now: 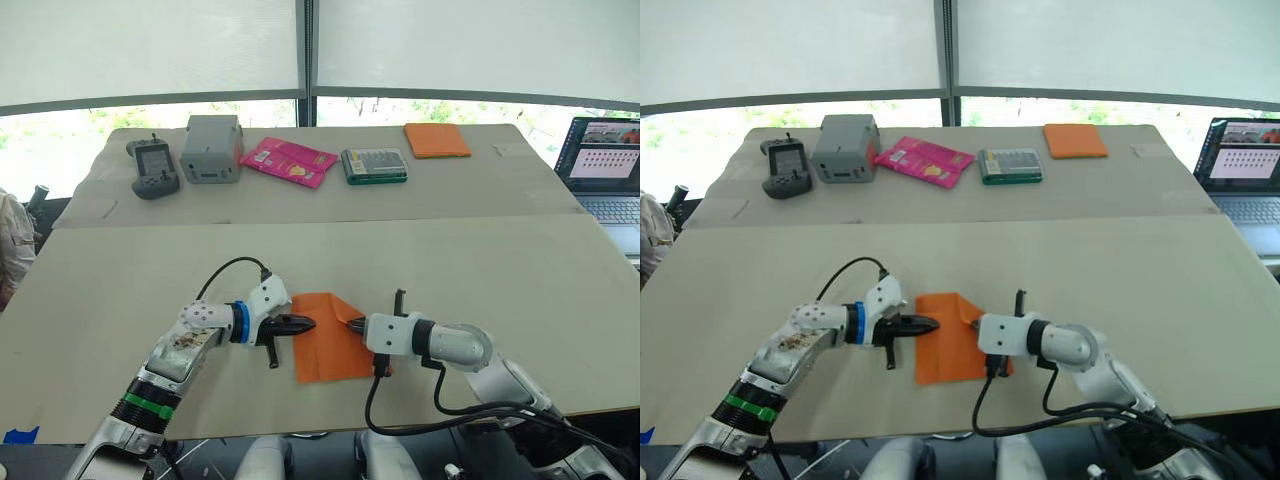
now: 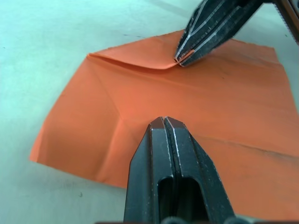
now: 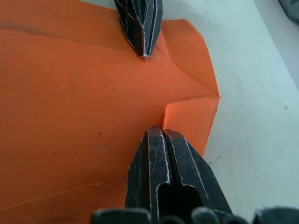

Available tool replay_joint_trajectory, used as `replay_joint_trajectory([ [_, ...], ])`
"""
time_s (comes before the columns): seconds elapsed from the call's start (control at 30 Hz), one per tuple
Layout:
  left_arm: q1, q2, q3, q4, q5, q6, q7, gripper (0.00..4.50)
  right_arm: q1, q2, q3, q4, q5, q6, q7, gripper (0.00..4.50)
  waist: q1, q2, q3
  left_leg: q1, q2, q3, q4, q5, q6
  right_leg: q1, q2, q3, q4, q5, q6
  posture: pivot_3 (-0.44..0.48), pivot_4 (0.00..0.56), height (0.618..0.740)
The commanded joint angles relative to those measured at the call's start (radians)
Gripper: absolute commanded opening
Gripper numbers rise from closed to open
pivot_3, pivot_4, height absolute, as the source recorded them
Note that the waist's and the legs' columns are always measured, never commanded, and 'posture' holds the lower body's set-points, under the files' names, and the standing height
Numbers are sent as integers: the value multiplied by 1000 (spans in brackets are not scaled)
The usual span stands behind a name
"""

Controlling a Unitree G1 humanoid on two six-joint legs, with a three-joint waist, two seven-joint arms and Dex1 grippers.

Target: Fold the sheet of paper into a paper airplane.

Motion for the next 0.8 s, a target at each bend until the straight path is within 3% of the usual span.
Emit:
replay_joint_trajectory([
  [0.03, -34, -29, 27, -7, -32, 39, 15, 0, 22, 19, 15, -12, -14, 35, -2, 9, 0, 0, 0, 1, 0, 0, 0, 0, 0, 0, 0, 0, 0, 0, 0, 0, 150, 740],
  [0.43, -145, -153, 7, 52, -28, 76, 56, 0, 25, 39, 15, -16, -31, 93, -6, 9, -3, 0, 0, 4, 0, 0, 0, 0, 0, 4, 1, 0, 0, 0, 0, 0, 150, 740],
  [0.8, -156, -173, -142, 138, 129, 7, 69, 0, 38, 33, 12, -39, -56, 118, -8, 9, 0, -1, -1, 11, 0, -1, -1, 0, 1, 12, 1, 0, -2, -1, 1, 0, 150, 740],
])
